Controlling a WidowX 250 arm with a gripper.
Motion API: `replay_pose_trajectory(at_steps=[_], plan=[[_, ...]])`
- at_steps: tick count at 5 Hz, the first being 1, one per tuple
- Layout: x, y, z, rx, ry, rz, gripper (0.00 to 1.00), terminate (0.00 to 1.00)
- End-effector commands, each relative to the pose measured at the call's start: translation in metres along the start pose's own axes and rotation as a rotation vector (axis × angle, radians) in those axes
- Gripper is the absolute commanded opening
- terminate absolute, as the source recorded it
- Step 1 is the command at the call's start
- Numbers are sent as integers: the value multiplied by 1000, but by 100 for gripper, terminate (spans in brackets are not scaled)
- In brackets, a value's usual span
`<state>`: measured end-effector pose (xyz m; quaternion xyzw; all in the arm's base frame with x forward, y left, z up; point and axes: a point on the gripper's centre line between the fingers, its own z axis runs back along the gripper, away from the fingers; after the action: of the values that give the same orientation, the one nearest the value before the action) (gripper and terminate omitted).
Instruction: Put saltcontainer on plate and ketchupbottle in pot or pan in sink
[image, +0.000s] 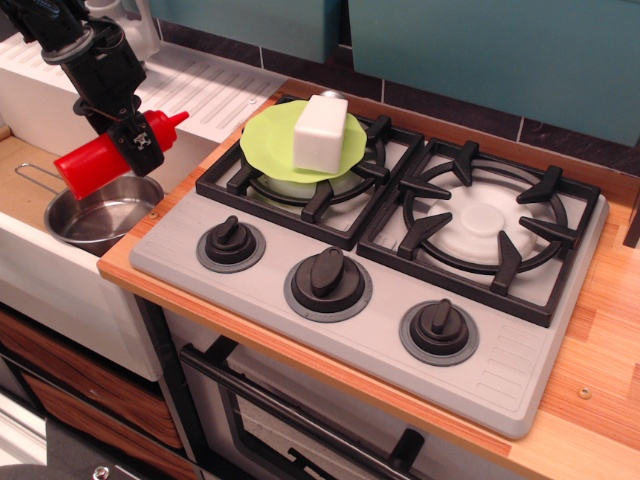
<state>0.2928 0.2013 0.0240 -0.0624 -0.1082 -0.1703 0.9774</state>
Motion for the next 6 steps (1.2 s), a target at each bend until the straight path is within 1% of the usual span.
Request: replay_pose_trajectory(at_steps=[1,2,3,4,5,6], plan=[[3,2,16,39,-28,-11,0,0],[3,1,16,46,-24,-14,100,0],[3,-1,18,47,-22,-11,100,0],[3,-6,22,60,-12,1,100,0],[4,-13,31,77,12,13,100,0],[9,-23,56,132,90,43,100,0]])
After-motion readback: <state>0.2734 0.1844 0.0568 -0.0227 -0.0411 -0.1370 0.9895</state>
